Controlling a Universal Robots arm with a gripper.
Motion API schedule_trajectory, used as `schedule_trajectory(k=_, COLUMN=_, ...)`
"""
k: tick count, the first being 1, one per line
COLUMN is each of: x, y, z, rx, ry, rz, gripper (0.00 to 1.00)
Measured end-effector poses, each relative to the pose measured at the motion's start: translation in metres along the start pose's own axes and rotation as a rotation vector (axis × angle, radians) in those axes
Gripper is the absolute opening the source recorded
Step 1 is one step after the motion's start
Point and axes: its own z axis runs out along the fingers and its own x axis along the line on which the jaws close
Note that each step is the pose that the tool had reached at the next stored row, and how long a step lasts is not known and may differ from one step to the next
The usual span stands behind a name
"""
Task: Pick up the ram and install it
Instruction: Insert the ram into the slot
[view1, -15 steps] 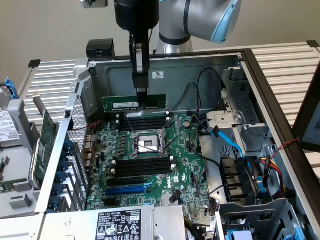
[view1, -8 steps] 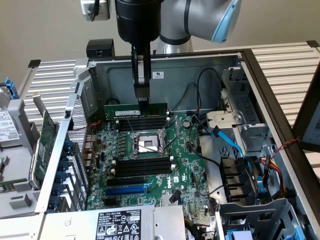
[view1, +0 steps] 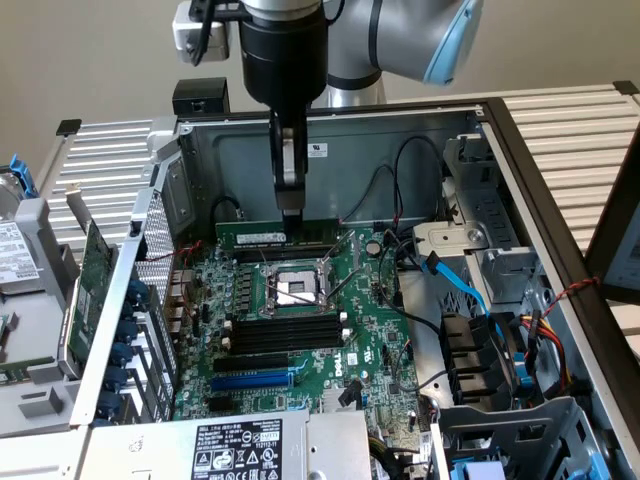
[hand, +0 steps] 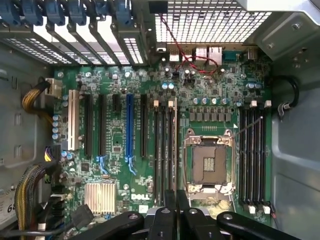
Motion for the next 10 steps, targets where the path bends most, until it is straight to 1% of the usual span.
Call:
schedule_trajectory(k=2, x=0.0, y=-0.0001, z=0.0036, rx=0.0, ry=0.0, rz=0.0, gripper=0.13)
schedule_trajectory(k=7, x=0.0, y=-0.0002, z=0.0114, rx=0.0028, ry=0.0007, rz=0.003, gripper=0.13)
schedule_trajectory(k=10, x=0.0, y=-0.0003, z=0.0151, rx=0.0045, ry=0.0048, rz=0.005, gripper=0.13)
